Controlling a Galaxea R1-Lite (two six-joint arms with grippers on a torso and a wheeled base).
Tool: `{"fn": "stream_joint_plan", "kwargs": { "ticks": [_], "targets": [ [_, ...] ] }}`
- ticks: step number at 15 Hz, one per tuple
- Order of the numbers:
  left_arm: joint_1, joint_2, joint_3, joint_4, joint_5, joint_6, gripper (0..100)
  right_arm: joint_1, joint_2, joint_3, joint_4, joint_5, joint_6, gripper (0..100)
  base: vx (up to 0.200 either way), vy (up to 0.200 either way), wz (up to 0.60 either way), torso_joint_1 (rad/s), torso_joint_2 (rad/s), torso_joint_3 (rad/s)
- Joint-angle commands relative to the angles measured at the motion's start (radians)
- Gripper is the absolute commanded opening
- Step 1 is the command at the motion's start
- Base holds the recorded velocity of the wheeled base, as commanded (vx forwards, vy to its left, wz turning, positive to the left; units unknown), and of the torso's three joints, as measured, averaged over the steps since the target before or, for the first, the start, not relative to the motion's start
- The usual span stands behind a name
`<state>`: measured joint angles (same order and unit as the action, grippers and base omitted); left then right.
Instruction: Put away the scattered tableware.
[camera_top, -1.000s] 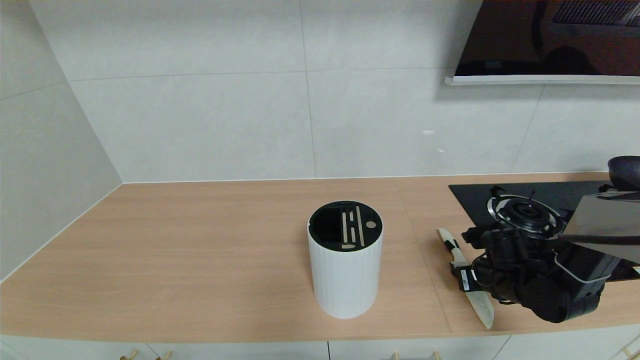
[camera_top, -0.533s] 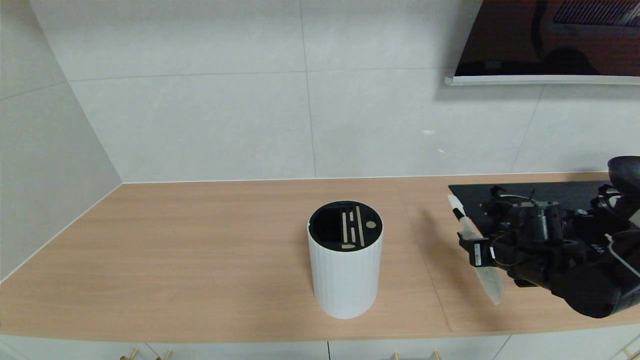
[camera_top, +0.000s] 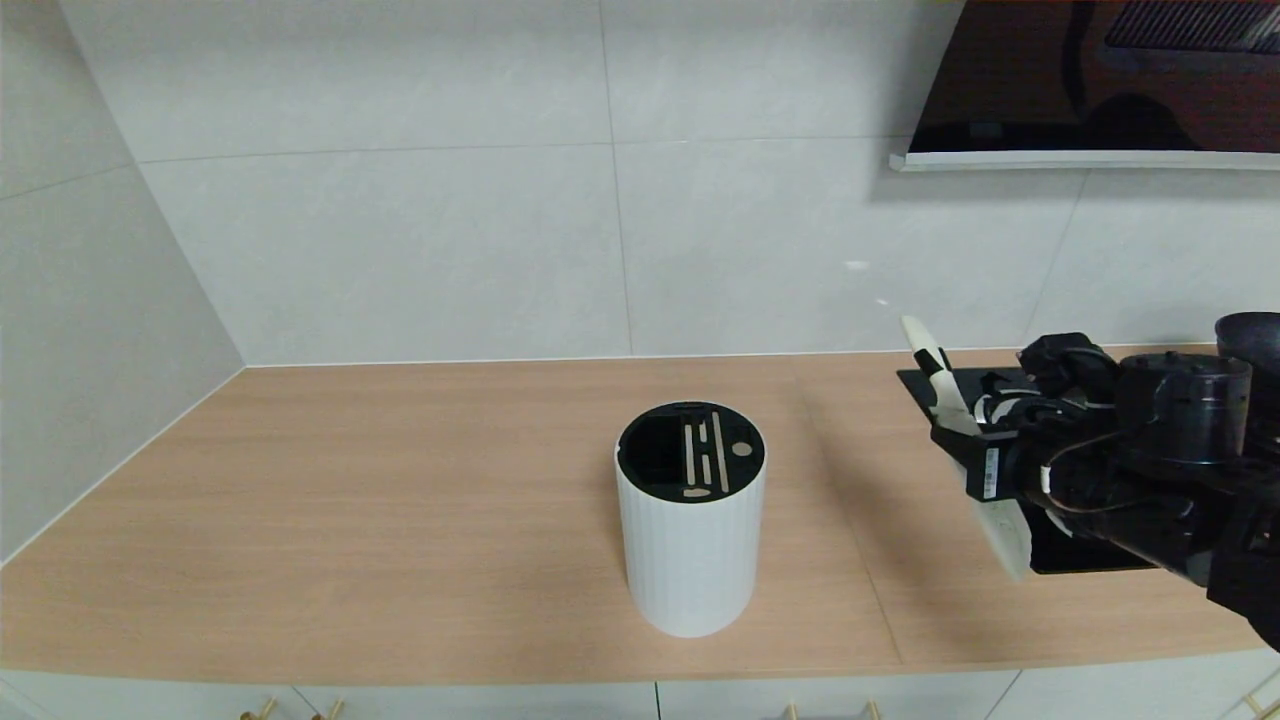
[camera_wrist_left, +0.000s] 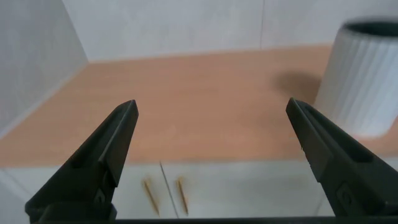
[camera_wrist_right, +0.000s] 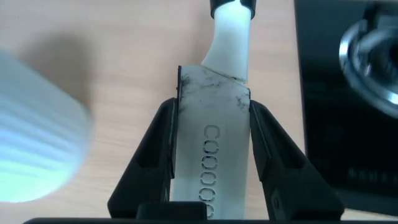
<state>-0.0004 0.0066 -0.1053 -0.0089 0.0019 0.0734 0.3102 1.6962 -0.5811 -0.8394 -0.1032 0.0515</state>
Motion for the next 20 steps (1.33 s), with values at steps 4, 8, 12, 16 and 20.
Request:
{"fn": "stream_joint_plan", "kwargs": {
  "ticks": [4,8,12,16,20],
  "targets": [
    [-0.004,0.458,-0.332,0.064,-0.401,-0.004,100,0.07,-0.052,-0.229,0.126,0.016,-0.032,0,0.0,0.0,0.0,0.0,0.0,0.0],
    [-0.133,0.889,-0.605,0.047,-0.404,-0.038,100,0.196,-0.058,-0.335,0.16,0.013,-0.032,0,0.0,0.0,0.0,0.0,0.0,0.0],
    [-0.446,1.142,-0.58,-0.115,-0.382,-0.116,100,0.331,-0.102,-0.27,0.152,-0.003,-0.028,0,0.0,0.0,0.0,0.0,0.0,0.0],
    [-0.51,1.308,-0.499,-0.436,-0.381,-0.293,100,0.487,-0.122,-0.235,0.152,-0.027,-0.028,0,0.0,0.0,0.0,0.0,0.0,0.0],
    [-0.566,1.429,-0.493,-0.74,-0.381,-0.638,100,0.563,-0.058,-0.237,0.134,-0.085,-0.027,0,0.0,0.0,0.0,0.0,0.0,0.0]
  ]
}}
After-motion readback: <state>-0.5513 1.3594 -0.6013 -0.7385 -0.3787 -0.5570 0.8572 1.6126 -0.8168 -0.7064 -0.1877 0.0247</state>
